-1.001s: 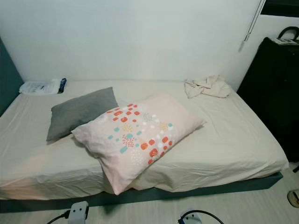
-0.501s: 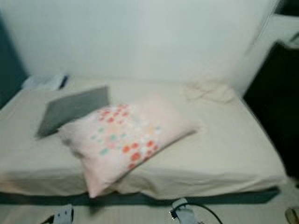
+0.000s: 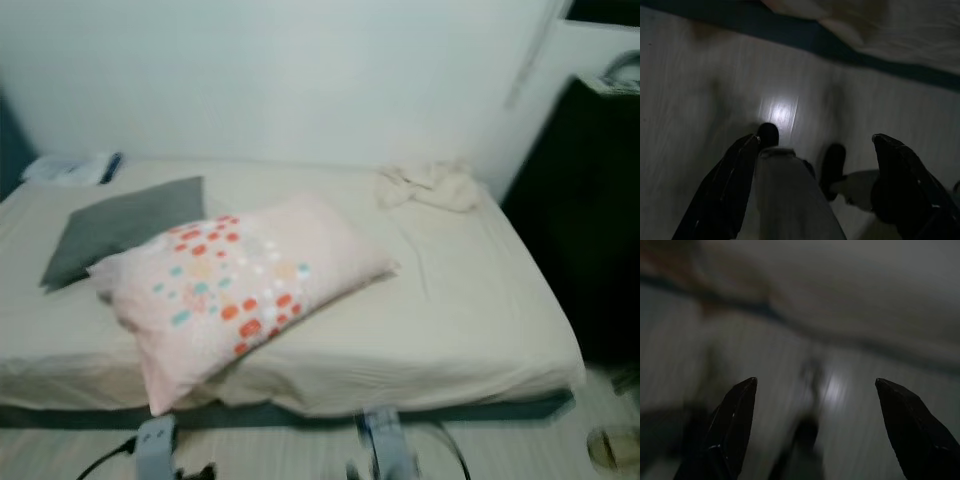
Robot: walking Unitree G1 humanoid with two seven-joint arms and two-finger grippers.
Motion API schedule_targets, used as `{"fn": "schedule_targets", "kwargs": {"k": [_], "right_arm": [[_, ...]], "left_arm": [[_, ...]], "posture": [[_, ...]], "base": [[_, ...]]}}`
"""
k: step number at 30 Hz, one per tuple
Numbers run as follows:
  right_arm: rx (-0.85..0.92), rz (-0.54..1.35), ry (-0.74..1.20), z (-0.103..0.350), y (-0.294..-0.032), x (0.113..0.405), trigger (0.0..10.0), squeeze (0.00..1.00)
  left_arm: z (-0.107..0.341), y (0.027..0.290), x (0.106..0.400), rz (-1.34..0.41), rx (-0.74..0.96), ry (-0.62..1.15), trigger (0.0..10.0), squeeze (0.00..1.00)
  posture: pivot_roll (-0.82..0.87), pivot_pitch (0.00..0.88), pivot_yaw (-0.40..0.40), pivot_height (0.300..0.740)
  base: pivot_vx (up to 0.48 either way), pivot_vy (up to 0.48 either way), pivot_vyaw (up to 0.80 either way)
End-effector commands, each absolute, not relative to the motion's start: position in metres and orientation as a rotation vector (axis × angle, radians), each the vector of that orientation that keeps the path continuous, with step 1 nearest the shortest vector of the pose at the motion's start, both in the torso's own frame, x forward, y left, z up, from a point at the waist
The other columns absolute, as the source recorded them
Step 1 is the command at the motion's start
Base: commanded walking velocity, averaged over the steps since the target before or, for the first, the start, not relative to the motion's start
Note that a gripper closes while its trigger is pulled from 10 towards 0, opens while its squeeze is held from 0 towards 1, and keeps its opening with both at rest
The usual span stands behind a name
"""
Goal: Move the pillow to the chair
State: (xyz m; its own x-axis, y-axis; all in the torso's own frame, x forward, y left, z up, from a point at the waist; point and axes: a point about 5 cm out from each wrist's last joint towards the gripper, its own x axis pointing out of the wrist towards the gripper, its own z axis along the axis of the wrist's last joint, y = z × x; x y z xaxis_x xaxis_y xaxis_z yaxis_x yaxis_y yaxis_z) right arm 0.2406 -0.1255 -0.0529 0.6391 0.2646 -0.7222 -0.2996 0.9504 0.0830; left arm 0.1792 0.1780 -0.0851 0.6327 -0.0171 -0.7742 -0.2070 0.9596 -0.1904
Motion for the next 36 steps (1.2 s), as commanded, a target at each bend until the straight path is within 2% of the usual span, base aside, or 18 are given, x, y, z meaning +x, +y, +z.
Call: {"fn": "schedule_targets", "kwargs": {"k": [1, 11, 19, 23, 26, 31, 36], "right_arm": [[-0.034, 0.306, 0.895, -0.066, -0.132, 0.221, 10.0, 0.0], [0.004, 0.325, 0.912, -0.07, -0.139, 0.214, 10.0, 0.0], [-0.013, 0.329, 0.905, -0.069, -0.142, 0.214, 10.0, 0.0], [-0.013, 0.295, 0.911, -0.07, -0.144, 0.213, 10.0, 0.0], [-0.031, 0.286, 0.916, -0.071, -0.144, 0.213, 10.0, 0.0], [-0.002, 0.294, 0.92, -0.071, -0.144, 0.212, 10.0, 0.0], [-0.036, 0.313, 0.919, -0.071, -0.144, 0.212, 10.0, 0.0]], "left_arm": [[-0.091, 0.183, 0.167, 0.13, -0.265, 0.924, 10.0, 0.0], [-0.09, 0.184, 0.168, 0.118, -0.259, 0.912, 10.0, 0.0], [-0.085, 0.185, 0.177, 0.125, -0.262, 0.881, 10.0, 0.0], [-0.084, 0.18, 0.18, 0.071, -0.212, 0.872, 10.0, 0.0], [-0.082, 0.168, 0.184, -0.053, -0.123, 0.869, 10.0, 0.0], [-0.082, 0.167, 0.186, -0.064, -0.126, 0.866, 10.0, 0.0], [-0.081, 0.166, 0.186, -0.076, -0.147, 0.858, 10.0, 0.0]], "posture": [[0.01, 0.028, -0.056, 0.738], [0.0, 0.016, -0.048, 0.738], [-0.01, 0.014, -0.045, 0.738], [-0.01, 0.015, -0.044, 0.738], [-0.01, 0.017, -0.043, 0.738], [-0.01, 0.018, -0.039, 0.738], [-0.02, 0.025, -0.035, 0.738]], "base": [[0.0, 0.0, 0.0], [0.0, 0.0, 0.0], [0.126, 0.0, 0.73], [0.0, 0.0, 0.0], [0.0, 0.0, 0.0], [0.0, 0.0, 0.0], [0.0, 0.0, 0.77]]}}
